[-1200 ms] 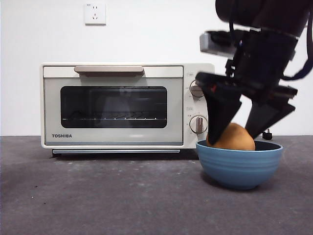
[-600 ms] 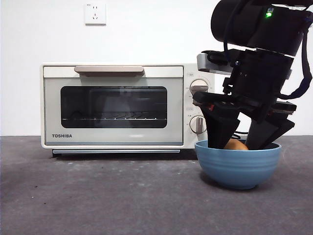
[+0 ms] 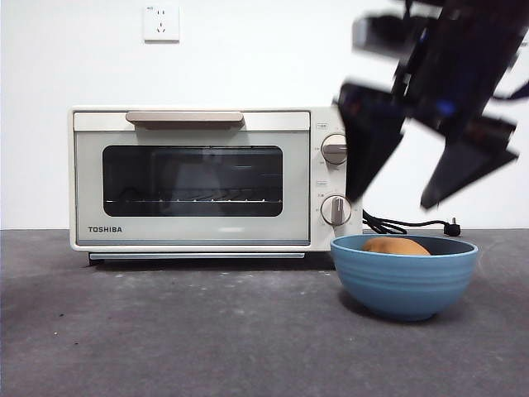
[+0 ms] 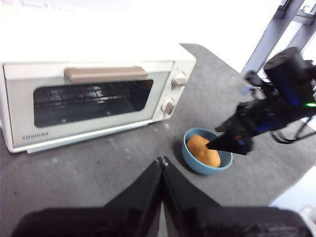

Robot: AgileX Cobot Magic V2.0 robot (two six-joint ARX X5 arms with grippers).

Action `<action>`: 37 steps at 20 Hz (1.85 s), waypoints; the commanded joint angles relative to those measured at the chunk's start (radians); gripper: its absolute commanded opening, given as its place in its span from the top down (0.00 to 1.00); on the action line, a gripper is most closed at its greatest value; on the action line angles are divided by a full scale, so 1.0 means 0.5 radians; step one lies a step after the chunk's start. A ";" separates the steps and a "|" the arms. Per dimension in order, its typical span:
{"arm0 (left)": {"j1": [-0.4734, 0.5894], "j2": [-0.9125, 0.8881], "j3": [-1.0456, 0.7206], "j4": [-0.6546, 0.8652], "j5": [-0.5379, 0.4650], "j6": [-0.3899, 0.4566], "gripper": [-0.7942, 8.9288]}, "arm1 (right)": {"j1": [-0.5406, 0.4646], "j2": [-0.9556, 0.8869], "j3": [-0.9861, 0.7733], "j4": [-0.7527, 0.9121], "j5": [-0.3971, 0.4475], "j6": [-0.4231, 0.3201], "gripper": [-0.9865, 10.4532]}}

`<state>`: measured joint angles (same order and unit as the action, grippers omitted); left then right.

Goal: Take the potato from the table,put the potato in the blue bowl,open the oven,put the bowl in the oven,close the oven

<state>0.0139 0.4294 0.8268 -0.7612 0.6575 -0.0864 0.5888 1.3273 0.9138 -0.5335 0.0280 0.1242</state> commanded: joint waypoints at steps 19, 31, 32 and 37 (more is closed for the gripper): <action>-0.515 1.859 0.455 1.306 -0.532 0.145 0.93 | 0.002 -1.137 -0.019 -0.655 0.008 0.124 0.53; -0.634 2.116 0.480 1.163 -0.587 0.220 0.93 | 0.002 -1.138 -0.019 -0.654 0.010 0.122 0.53; -0.649 2.116 0.480 1.067 -0.559 0.221 0.93 | 0.002 -1.138 -0.019 -0.654 0.014 0.121 0.53; -0.799 2.116 0.480 0.626 -0.526 0.235 0.93 | 0.002 -1.138 -0.019 -0.625 0.169 0.117 0.53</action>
<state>-0.3908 1.4483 1.0992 -0.4149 0.4377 0.0177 0.5888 0.7605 0.9138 -0.8547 0.1081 0.1761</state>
